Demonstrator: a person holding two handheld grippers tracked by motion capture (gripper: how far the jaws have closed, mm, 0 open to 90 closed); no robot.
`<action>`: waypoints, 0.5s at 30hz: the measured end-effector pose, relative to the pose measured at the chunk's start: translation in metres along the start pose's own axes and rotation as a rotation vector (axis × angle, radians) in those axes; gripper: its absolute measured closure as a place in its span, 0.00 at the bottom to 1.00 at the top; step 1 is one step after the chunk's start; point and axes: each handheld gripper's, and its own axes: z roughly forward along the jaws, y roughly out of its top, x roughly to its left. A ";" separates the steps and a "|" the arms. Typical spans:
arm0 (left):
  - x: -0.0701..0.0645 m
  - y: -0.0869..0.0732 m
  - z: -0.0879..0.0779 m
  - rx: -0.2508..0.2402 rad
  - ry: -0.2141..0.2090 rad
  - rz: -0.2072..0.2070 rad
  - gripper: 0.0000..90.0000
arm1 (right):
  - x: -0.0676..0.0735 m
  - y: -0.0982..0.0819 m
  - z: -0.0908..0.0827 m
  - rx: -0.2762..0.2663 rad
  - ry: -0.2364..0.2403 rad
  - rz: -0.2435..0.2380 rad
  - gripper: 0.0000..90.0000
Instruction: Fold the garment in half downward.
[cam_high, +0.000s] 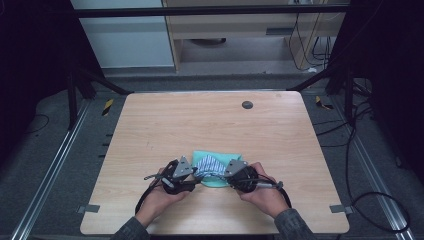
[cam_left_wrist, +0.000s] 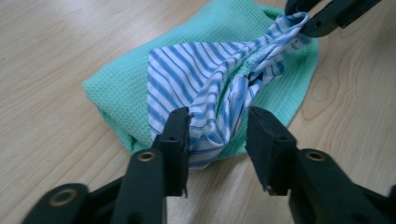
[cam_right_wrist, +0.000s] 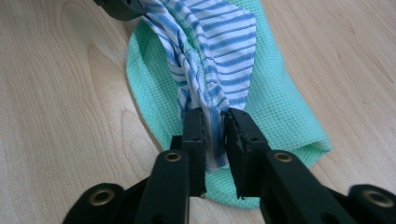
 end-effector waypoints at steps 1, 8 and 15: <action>-0.001 0.000 0.000 -0.001 0.004 0.002 0.69 | 0.000 0.000 0.000 0.001 0.000 0.000 0.82; -0.002 -0.006 0.000 0.011 -0.004 0.016 0.84 | 0.006 -0.004 -0.001 -0.003 0.013 0.007 0.82; -0.005 -0.009 0.002 0.024 -0.016 0.034 0.92 | 0.009 -0.007 0.002 -0.015 0.016 0.013 0.81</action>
